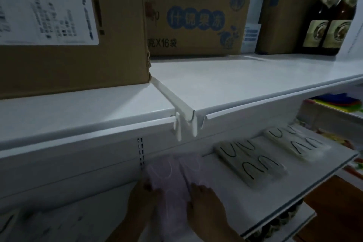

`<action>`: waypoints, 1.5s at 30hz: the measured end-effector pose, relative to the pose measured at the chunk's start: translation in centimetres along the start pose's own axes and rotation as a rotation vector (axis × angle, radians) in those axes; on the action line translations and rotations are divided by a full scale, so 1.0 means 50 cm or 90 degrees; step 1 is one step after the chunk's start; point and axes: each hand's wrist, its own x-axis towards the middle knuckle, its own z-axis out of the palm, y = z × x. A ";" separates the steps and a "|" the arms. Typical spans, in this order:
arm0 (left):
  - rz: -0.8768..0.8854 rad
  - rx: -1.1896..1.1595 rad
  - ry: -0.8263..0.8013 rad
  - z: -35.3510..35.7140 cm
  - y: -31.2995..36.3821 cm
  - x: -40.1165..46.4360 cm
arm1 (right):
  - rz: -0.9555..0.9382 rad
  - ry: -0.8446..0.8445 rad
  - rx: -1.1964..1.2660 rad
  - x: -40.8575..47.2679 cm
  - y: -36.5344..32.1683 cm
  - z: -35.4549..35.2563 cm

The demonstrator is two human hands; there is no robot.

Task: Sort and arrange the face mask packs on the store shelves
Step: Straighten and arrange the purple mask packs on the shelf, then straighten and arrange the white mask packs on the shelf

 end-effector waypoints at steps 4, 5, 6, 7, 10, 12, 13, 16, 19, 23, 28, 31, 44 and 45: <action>-0.054 -0.029 0.061 0.020 -0.011 0.019 | -0.114 -0.041 -0.034 0.045 -0.006 0.005; -0.081 -0.059 0.059 0.024 -0.012 0.019 | -0.145 -0.066 -0.038 0.048 -0.012 0.006; -0.099 -0.092 0.057 0.029 -0.013 0.020 | -0.184 -0.085 -0.053 0.051 -0.016 0.010; -0.105 -0.116 0.056 0.033 -0.010 0.021 | -0.229 -0.059 -0.082 0.055 -0.016 0.016; -0.080 -0.099 0.070 0.042 -0.006 0.024 | -0.274 -0.017 -0.138 0.065 -0.012 0.008; -0.072 -0.077 0.072 0.046 -0.008 0.029 | -0.326 -0.094 -0.125 0.078 -0.002 0.033; -0.069 -0.057 0.062 0.045 -0.010 0.031 | -0.320 -0.141 -0.117 0.083 0.002 0.040; -0.056 0.009 0.003 0.034 -0.010 0.027 | -0.331 -0.137 -0.111 0.104 0.008 0.045; -0.052 0.085 -0.020 0.002 -0.005 0.010 | -0.360 -0.165 -0.091 0.108 0.010 0.048; -0.071 0.427 -0.154 -0.079 -0.022 -0.003 | -0.518 -0.378 0.016 0.152 -0.034 -0.049; -0.098 0.573 -0.126 -0.199 -0.034 -0.062 | -0.323 -0.108 -0.179 0.125 -0.088 -0.050; -0.087 0.594 -0.031 -0.291 -0.053 -0.115 | -0.391 -0.078 -0.144 0.136 -0.130 -0.021; -0.135 0.597 0.134 -0.707 -0.266 -0.391 | -0.513 -0.258 -0.147 -0.059 -0.512 0.113; -0.134 0.601 0.135 -0.732 -0.284 -0.406 | -0.529 -0.246 -0.143 -0.078 -0.539 0.119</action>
